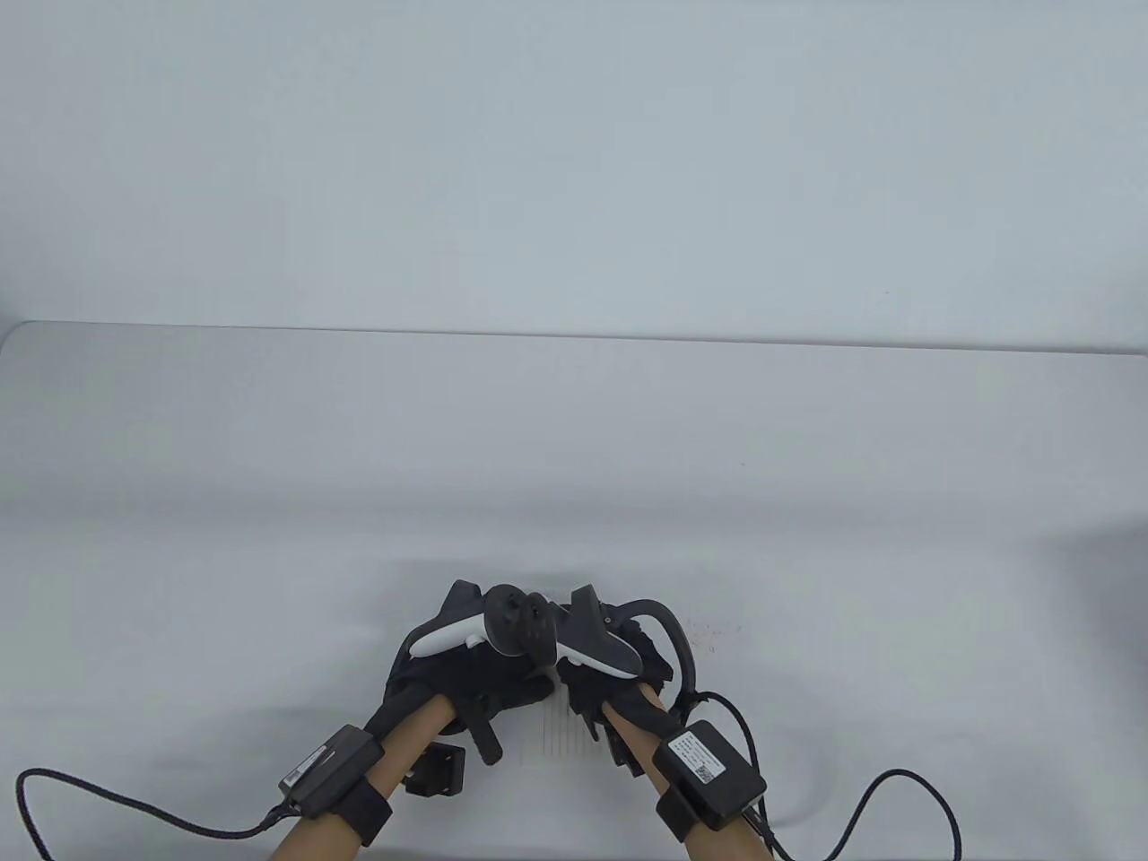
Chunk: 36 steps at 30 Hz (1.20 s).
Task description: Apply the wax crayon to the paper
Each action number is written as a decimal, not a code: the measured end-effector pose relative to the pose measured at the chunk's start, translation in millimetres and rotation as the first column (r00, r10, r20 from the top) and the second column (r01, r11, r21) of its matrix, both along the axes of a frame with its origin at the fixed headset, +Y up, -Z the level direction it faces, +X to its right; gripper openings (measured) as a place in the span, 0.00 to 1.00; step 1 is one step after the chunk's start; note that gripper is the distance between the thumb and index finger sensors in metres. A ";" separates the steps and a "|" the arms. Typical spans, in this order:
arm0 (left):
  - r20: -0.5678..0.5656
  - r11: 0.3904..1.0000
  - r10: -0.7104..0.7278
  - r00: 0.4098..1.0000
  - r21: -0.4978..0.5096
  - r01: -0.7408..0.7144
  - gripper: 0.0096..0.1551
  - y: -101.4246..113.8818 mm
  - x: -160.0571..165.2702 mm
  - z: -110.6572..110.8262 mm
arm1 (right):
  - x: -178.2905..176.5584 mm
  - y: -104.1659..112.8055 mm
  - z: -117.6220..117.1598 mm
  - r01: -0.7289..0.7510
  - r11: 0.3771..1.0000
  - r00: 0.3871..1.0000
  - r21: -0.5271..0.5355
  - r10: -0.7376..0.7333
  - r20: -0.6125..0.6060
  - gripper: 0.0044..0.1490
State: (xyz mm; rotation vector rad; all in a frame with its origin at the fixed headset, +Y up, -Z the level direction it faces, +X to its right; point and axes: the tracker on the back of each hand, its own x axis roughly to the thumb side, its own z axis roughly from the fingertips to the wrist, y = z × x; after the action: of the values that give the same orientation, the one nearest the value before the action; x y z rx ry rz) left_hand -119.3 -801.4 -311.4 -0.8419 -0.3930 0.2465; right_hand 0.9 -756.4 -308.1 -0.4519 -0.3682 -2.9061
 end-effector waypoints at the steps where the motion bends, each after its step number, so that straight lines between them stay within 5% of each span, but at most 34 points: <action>1: 0.000 1.000 -0.001 1.000 0.001 0.001 0.42 0.1 0.0 -0.1 | -1.8 -0.9 0.8 -0.033 0.999 0.999 0.009 0.033 -0.015 0.24; 21: 0.001 1.000 -0.015 1.000 0.001 0.015 0.43 0.4 0.5 -1.0 | 41.4 1.1 -9.8 -0.146 0.989 0.987 -0.024 0.147 0.064 0.23; 29: 0.002 1.000 -0.009 1.000 -0.004 0.009 0.43 0.3 0.3 -0.9 | 61.1 -0.4 -7.6 -0.064 0.998 0.992 -0.017 0.065 0.104 0.23; 36: 0.059 0.977 0.090 0.994 0.190 -0.100 0.44 15.6 23.8 5.5 | 71.7 -2.8 -4.0 0.031 1.000 0.992 -0.001 -0.030 0.120 0.23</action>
State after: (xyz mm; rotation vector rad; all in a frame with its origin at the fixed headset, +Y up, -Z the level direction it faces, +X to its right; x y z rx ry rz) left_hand -95.5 -785.8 -305.9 -0.6406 -0.4970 0.2719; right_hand 72.7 -759.1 -312.2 -0.2861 -0.3851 -2.9711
